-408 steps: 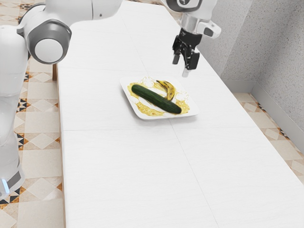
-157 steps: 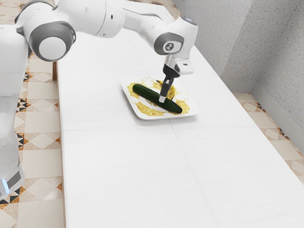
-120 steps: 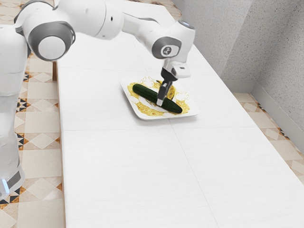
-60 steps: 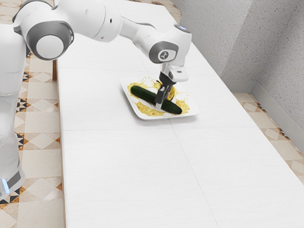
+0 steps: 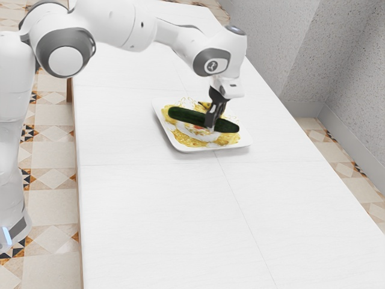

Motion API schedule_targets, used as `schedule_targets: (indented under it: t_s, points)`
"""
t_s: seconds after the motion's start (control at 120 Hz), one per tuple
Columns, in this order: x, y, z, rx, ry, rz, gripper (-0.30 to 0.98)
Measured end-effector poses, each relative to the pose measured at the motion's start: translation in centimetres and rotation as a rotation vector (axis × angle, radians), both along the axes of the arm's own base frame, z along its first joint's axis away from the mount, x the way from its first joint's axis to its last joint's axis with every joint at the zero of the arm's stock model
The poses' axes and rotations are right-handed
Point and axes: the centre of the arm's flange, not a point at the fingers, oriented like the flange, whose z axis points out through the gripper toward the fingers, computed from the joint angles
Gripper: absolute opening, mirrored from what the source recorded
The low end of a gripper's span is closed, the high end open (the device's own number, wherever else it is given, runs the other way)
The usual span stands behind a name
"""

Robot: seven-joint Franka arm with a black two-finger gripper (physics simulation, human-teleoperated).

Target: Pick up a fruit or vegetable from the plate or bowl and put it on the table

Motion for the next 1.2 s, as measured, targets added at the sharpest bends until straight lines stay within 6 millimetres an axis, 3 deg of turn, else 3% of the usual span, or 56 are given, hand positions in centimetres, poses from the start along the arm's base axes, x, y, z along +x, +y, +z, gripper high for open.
schedule_targets:
  t_s: [0.133,0.192,0.292,0.375,0.533,0.683,0.933,1.117,1.2]
  points:
    - [1.1,-3.6,4.8,0.011,-0.086,-0.059,0.24]
    - [2.4,-4.8,5.8,0.019,-0.108,-0.08,0.23]
    - [5.1,-7.5,6.3,0.028,-0.136,-0.123,0.23]
    - [6.3,-11.5,6.4,0.01,-0.149,-0.185,0.22]
    - [6.6,-18.5,5.7,-0.036,-0.146,-0.293,0.22]
    - [5.8,-25.6,5.4,-0.054,-0.142,-0.392,0.23]
    - [6.3,-27.1,4.7,-0.059,-0.14,-0.408,0.22]
    - [5.9,-31.6,5.3,-0.087,-0.161,-0.476,0.23]
    - [5.7,-32.6,5.3,-0.09,-0.163,-0.492,0.22]
